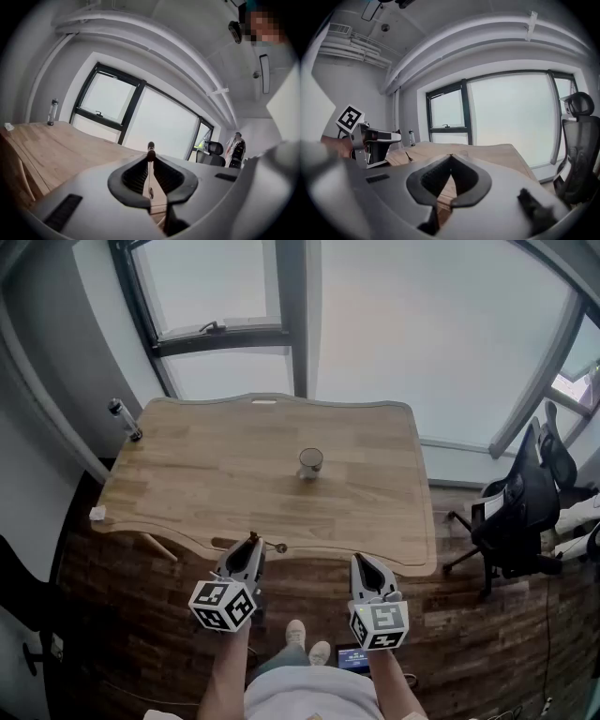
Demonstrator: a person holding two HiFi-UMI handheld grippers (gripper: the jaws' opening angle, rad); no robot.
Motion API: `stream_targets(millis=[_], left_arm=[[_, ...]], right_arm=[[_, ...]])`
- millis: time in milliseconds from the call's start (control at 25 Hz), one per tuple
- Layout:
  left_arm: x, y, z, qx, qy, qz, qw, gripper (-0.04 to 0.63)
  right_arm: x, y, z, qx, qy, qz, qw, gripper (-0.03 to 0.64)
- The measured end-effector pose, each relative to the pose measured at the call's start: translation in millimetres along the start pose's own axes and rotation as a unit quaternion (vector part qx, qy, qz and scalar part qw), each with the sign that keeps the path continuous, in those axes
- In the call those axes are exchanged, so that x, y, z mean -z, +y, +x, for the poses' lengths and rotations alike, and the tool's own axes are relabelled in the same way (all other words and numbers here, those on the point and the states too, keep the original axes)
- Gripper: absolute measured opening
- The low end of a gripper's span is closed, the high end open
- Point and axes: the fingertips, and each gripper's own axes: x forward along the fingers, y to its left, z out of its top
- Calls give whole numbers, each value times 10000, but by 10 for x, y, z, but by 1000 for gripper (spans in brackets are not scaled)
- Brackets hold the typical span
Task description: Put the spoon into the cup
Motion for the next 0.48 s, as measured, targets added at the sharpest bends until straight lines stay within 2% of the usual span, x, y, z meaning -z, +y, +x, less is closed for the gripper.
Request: stream_targets(millis=[200, 480], left_arm=[[-22, -48, -99, 34, -61, 22, 10000, 44], [-20, -116, -250, -70, -218, 117, 9997, 44]], right_arm=[[55, 30, -107, 45, -16, 16, 10000, 31], [80, 153, -158, -215, -28, -22, 9998, 32]])
